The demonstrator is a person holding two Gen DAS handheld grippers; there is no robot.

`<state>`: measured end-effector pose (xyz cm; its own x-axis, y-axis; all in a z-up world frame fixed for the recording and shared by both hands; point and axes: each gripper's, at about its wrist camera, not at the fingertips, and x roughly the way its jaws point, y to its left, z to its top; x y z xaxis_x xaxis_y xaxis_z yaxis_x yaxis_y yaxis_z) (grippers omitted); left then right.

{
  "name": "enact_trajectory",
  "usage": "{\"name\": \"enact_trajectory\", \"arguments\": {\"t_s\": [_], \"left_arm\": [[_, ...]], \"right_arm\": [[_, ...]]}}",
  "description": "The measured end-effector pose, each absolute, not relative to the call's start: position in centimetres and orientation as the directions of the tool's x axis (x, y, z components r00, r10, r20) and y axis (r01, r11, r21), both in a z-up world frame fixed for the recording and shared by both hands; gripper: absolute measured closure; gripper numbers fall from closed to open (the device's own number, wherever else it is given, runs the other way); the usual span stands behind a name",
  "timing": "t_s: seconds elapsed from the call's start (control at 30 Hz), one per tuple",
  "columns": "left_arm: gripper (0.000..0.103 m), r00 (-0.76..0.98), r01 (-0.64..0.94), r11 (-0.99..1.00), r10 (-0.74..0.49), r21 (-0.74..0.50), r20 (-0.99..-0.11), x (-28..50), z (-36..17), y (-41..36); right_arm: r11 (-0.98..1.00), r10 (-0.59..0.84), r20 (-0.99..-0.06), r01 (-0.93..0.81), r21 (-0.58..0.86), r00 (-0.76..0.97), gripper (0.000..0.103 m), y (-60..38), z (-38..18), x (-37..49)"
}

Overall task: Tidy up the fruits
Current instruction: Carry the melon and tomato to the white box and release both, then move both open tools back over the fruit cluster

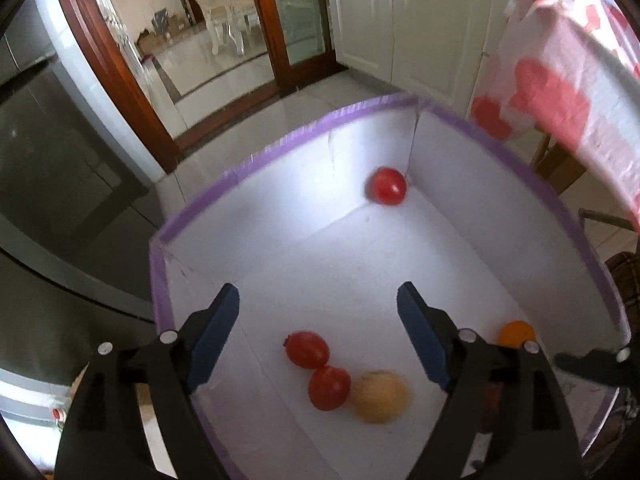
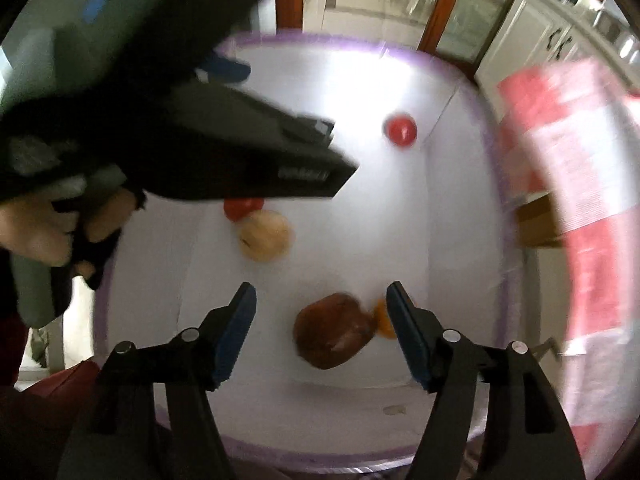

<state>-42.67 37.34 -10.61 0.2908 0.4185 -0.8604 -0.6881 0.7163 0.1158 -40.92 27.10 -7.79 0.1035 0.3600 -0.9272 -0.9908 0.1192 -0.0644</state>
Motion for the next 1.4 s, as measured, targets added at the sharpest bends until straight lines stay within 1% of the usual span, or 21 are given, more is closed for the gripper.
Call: {"name": "enact_trajectory", "arguments": {"t_s": [0.1, 0.13, 0.2, 0.27, 0.3, 0.33, 0.37, 0.43, 0.53, 0.6, 0.67, 0.73, 0.83, 0.97, 1.0, 1.07, 1.1, 1.13, 1.23, 1.3, 1.4], "left_arm": [[0.019, 0.332, -0.711, 0.693, 0.477, 0.116, -0.814, -42.2, -7.6, 37.2], [0.016, 0.362, -0.719, 0.686, 0.504, 0.109, -0.784, -41.8, -5.8, 36.9], [0.011, 0.419, -0.714, 0.694, 0.528, 0.092, -0.738, -40.5, -2.9, 36.0], [0.006, 0.499, -0.679, 0.73, 0.532, 0.073, -0.684, -37.9, 0.7, 34.4], [0.005, 0.545, -0.65, 0.757, 0.526, 0.067, -0.654, -36.0, 2.7, 33.0], [0.002, 0.583, -0.618, 0.784, 0.508, 0.059, -0.634, -34.2, 4.2, 31.7], [0.002, 0.614, -0.588, 0.807, 0.485, 0.048, -0.622, -32.7, 5.1, 30.6], [0.002, 0.695, -0.486, 0.874, 0.391, 0.007, -0.603, -27.9, 6.8, 27.2], [0.002, 0.757, -0.313, 0.948, 0.216, -0.053, -0.617, -19.7, 7.5, 21.5], [0.002, 0.763, -0.253, 0.965, 0.152, -0.073, -0.629, -15.8, 7.1, 18.5], [0.002, 0.741, -0.203, 0.975, 0.092, -0.091, -0.665, -10.9, 5.8, 15.5], [0.002, 0.711, -0.163, 0.979, 0.033, -0.119, -0.702, -7.1, 4.5, 12.8], [0.002, 0.692, -0.128, 0.985, 0.007, -0.114, -0.722, -3.3, 3.6, 9.9], [0.002, 0.687, -0.091, 0.99, -0.016, -0.108, -0.726, 0.2, 3.4, 7.8], [0.002, 0.684, -0.082, 0.99, -0.027, -0.113, -0.729, 1.4, 3.3, 7.2], [0.002, 0.678, -0.069, 0.99, -0.045, -0.124, -0.734, 2.8, 3.4, 6.8], [0.002, 0.677, -0.062, 0.989, -0.06, -0.138, -0.733, 3.8, 3.4, 6.4], [0.002, 0.677, -0.057, 0.987, -0.073, -0.151, -0.732, 4.4, 3.5, 6.2], [0.002, 0.675, -0.047, 0.977, -0.123, -0.209, -0.728, 5.7, 2.8, 5.7], [0.002, 0.656, -0.037, 0.977, -0.136, -0.211, -0.743, 5.9, 2.4, 5.4], [0.002, 0.685, 0.012, 0.975, -0.17, -0.223, -0.708, 5.2, 2.8, 5.3]], "right_arm": [[0.15, 0.471, -0.873, -0.987, -0.063, 0.127, 0.036, 25.5, -3.3, -40.2], [0.179, 0.526, -0.836, -0.982, -0.068, 0.154, 0.034, 24.4, -0.9, -39.4], [0.231, 0.587, -0.784, -0.97, -0.079, 0.204, 0.028, 22.6, 1.9, -37.6], [0.332, 0.641, -0.705, -0.938, -0.103, 0.304, 0.023, 19.4, 5.4, -34.4], [0.395, 0.652, -0.664, -0.912, -0.112, 0.365, 0.021, 17.5, 7.0, -32.5], [0.443, 0.653, -0.637, -0.889, -0.116, 0.409, 0.016, 15.8, 8.0, -30.7], [0.524, 0.64, -0.598, -0.843, -0.119, 0.482, 0.016, 13.4, 9.3, -28.0], [0.65, 0.584, -0.57, -0.753, -0.097, 0.578, 0.016, 9.5, 10.2, -23.0], [0.83, 0.443, -0.579, -0.557, -0.023, 0.684, 0.016, 2.6, 10.3, -13.9], [0.915, 0.335, -0.595, -0.404, 0.019, 0.73, 0.016, -2.2, 9.2, -8.1], [0.968, 0.229, -0.619, -0.244, 0.062, 0.752, 0.016, -7.9, 8.0, -2.5], [0.987, 0.151, -0.647, -0.145, 0.063, 0.747, 0.017, -11.7, 5.9, 1.4], [0.998, 0.066, -0.711, -0.041, 0.051, 0.7, 0.024, -15.9, 3.7, 5.8], [1.0, 0.023, -0.76, -0.024, 0.01, 0.65, 0.03, -17.7, 2.1, 10.8], [1.0, 0.024, -0.767, -0.029, 0.007, 0.641, 0.031, -17.8, 1.8, 11.7], [0.999, 0.036, -0.786, -0.047, 0.009, 0.617, 0.037, -18.0, 1.0, 13.5], [0.999, 0.047, -0.791, -0.051, 0.02, 0.61, 0.038, -18.0, 0.9, 13.9], [0.997, 0.072, -0.797, -0.052, 0.051, 0.6, 0.042, -18.3, 0.7, 14.5], [0.995, 0.104, -0.794, -0.056, 0.088, 0.599, 0.043, -18.7, 0.5, 15.9], [0.992, 0.126, -0.791, -0.074, 0.102, 0.599, 0.043, -18.6, 0.4, 16.5], [0.986, 0.165, -0.783, -0.085, 0.142, 0.6, 0.043, -18.4, 0.5, 17.7]]}}
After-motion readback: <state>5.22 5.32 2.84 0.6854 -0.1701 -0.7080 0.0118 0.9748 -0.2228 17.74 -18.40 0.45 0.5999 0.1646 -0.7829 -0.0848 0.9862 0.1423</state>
